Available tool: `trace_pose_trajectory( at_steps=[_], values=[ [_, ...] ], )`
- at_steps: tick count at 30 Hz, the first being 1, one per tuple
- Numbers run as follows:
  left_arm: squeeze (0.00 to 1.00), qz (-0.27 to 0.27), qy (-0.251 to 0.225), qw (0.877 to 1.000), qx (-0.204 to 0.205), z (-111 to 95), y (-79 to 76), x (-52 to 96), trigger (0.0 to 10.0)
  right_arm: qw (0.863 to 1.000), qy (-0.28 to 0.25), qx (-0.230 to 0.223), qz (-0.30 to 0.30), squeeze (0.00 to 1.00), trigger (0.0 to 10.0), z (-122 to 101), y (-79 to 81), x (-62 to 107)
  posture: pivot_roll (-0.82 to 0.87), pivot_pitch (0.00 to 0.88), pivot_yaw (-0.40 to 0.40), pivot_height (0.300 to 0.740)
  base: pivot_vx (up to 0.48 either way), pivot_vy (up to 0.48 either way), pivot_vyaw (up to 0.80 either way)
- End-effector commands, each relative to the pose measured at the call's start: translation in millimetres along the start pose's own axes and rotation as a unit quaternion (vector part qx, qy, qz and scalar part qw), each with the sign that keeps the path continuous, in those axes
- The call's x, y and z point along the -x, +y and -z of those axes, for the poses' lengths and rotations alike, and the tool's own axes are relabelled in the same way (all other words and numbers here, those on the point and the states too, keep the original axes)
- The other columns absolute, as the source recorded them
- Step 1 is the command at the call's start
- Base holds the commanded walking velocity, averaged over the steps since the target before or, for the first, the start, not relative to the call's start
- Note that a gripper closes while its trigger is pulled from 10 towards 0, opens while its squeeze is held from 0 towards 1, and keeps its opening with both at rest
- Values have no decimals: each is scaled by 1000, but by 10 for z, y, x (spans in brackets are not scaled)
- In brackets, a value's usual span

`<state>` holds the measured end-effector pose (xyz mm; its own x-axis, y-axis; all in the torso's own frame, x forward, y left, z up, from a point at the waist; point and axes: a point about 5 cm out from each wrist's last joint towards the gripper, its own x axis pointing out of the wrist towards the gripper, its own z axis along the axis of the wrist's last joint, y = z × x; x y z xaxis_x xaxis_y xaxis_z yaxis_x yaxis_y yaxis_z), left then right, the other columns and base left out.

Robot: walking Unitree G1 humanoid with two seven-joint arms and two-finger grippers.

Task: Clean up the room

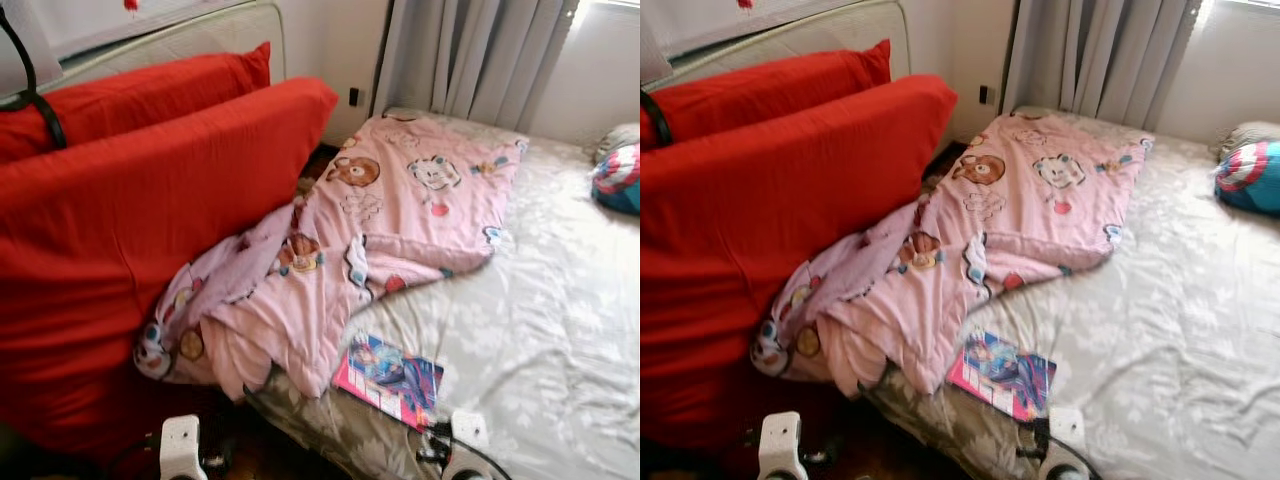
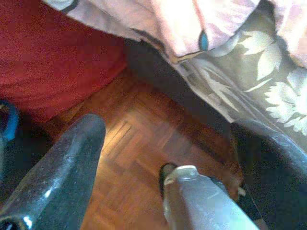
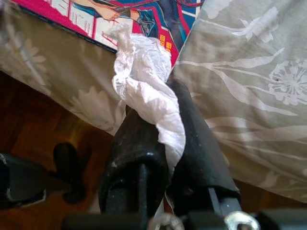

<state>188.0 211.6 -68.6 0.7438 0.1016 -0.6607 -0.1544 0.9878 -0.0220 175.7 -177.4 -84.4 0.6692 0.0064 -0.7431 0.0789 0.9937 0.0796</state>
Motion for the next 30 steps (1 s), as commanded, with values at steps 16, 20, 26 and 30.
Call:
trace_pose_trajectory(
  at_steps=[16,20,26,30],
  values=[
    [0,-14,42,999,10,155,55,32,10000,997,62,-3,44,0,10000,223,-471,147,-79,60,-34,740,0,0,0],
    [0,-15,48,999,12,172,72,36,10000,997,63,-2,39,0,10000,196,-385,111,-77,65,-35,740,0,0,0],
    [0,-21,65,998,13,248,116,68,10000,998,57,9,23,0,10000,160,-170,53,-78,72,-34,740,0,0,0],
    [0,-24,78,997,14,313,128,96,10000,998,59,14,10,0,10000,290,-19,84,-74,66,-34,740,0,0,600]
  ],
)
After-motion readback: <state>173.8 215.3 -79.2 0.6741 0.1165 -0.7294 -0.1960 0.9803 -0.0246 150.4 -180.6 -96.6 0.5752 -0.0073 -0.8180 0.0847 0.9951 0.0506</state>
